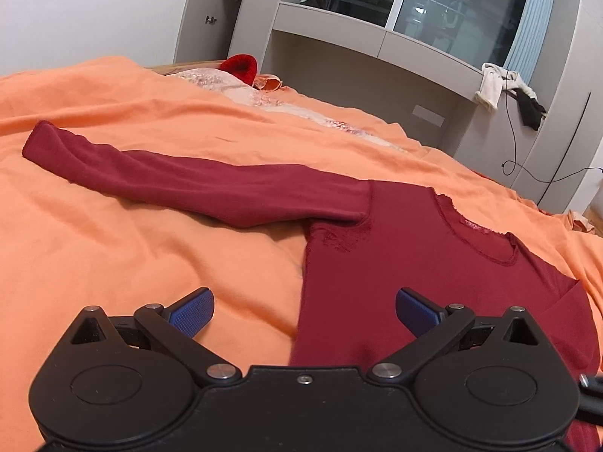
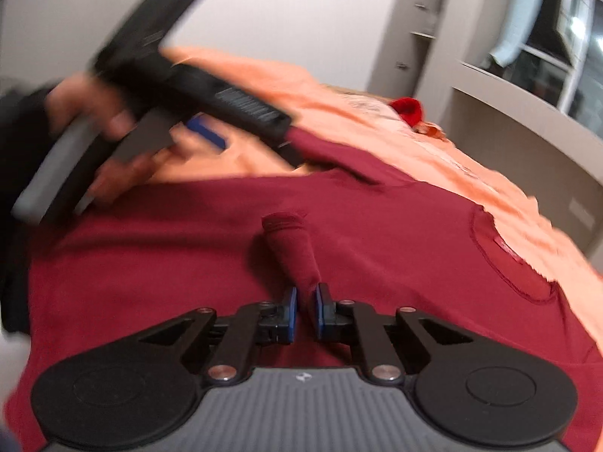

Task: Fold small clothes
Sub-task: 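Lift the cuff and carry the sleeve across the sweater body with the right gripper, then lay the sleeve flat on the body and open the right gripper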

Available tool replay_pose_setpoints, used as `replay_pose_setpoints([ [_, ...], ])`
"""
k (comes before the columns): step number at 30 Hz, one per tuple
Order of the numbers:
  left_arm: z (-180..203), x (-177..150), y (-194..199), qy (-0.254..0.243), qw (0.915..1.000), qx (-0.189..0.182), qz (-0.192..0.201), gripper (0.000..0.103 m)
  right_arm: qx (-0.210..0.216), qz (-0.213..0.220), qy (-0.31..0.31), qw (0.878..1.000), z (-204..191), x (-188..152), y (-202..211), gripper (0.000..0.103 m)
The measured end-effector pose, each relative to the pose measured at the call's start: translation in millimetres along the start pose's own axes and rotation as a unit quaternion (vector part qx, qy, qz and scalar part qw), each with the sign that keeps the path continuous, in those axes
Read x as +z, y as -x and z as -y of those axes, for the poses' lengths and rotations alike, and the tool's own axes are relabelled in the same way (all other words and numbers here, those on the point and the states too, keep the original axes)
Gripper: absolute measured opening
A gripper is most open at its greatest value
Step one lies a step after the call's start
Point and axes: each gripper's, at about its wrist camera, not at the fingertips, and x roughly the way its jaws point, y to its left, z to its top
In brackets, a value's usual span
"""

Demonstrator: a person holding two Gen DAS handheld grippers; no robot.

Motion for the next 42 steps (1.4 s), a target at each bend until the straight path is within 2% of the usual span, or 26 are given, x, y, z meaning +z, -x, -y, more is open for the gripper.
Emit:
replay_pose_setpoints([
  [4,2,-3,-1,0.004,0.9999,-0.009,-0.008,0.102,0.005,-0.019,0.045,0.999,-26,-15,7,0.008],
  [8,13,-10,0,-0.018,0.9994,-0.027,-0.011,0.102,0.008,-0.013,0.027,1.0,-32,-22,14,0.005],
  [10,21,-14,-1,-0.041,0.9984,-0.035,-0.014,0.102,0.003,-0.003,0.004,1.0,-27,-26,22,0.014],
  [12,31,-20,-3,-0.069,0.9965,-0.042,-0.023,0.102,-0.008,0.006,-0.029,1.0,-17,-31,34,0.044],
  [16,49,-34,-6,-0.125,0.9904,-0.046,-0.038,0.102,-0.061,0.017,-0.097,0.993,17,-48,58,0.052],
  [17,54,-39,-6,-0.142,0.9884,-0.041,-0.036,0.102,-0.078,0.018,-0.117,0.99,27,-52,61,0.058],
  [20,62,-47,-9,-0.17,0.9841,-0.032,-0.041,0.103,-0.139,0.033,-0.204,0.968,71,-66,68,0.066],
  [24,65,-50,-10,-0.183,0.9818,-0.026,-0.042,0.103,-0.24,0.035,-0.331,0.912,143,-89,56,0.068],
  [26,65,-50,-9,-0.182,0.9821,-0.027,-0.043,0.103,-0.277,0.027,-0.37,0.886,173,-98,45,0.068],
  [29,64,-49,-9,-0.178,0.9828,-0.028,-0.041,0.103,-0.301,0.016,-0.39,0.87,204,-105,28,0.071],
  [31,63,-48,-9,-0.165,0.9854,-0.027,-0.031,0.103,-0.298,0.009,-0.41,0.862,220,-109,16,0.042],
  [32,63,-47,-10,-0.159,0.9865,-0.028,-0.028,0.103,-0.287,0.009,-0.422,0.86,225,-112,14,0.018],
  [34,64,-46,-10,-0.153,0.9874,-0.03,-0.023,0.102,-0.284,0.016,-0.441,0.851,228,-124,21,0.01],
  [38,68,-47,-8,-0.159,0.9863,-0.043,-0.014,0.103,-0.312,0.049,-0.442,0.84,240,-129,35,0.009],
  [42,74,-52,-15,-0.183,0.9823,-0.024,-0.03,0.103,-0.312,0.021,-0.439,0.842,241,-139,24,0.01],
])
